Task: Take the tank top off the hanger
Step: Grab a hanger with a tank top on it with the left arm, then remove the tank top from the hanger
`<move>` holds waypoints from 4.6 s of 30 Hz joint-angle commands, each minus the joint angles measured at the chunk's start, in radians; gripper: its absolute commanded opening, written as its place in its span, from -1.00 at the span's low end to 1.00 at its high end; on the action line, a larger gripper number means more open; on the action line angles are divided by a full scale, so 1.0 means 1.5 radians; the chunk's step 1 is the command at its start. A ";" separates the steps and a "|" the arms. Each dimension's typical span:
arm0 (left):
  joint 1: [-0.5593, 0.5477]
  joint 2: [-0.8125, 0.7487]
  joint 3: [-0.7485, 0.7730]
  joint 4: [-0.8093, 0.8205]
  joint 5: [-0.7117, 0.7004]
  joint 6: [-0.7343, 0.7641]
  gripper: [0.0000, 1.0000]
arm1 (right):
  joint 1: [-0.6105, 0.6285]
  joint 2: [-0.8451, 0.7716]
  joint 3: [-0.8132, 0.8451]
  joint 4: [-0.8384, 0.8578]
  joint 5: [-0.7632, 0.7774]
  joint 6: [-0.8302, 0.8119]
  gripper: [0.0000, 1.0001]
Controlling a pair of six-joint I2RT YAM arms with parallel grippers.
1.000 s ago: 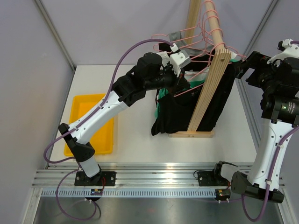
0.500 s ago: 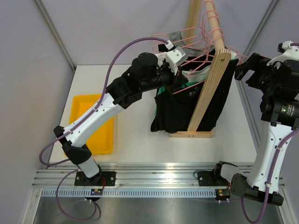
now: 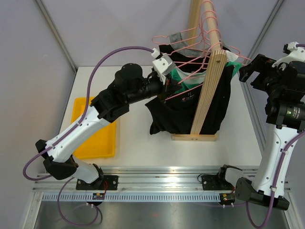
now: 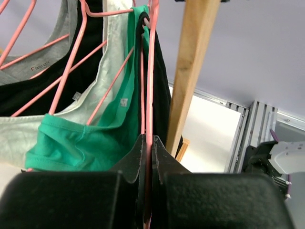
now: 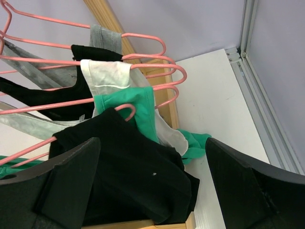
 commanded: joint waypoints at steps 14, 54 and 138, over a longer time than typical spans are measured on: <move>0.000 -0.032 0.014 0.086 -0.007 0.009 -1.00 | 0.017 -0.006 0.014 0.017 -0.002 -0.003 0.99; 0.010 -0.350 -0.217 0.028 -0.213 -0.006 -1.00 | 0.067 -0.057 -0.051 0.010 -0.013 -0.055 0.94; 0.010 -0.683 -0.601 -0.004 -0.056 -0.067 -1.00 | 0.112 0.192 0.644 -0.083 -0.374 0.061 0.87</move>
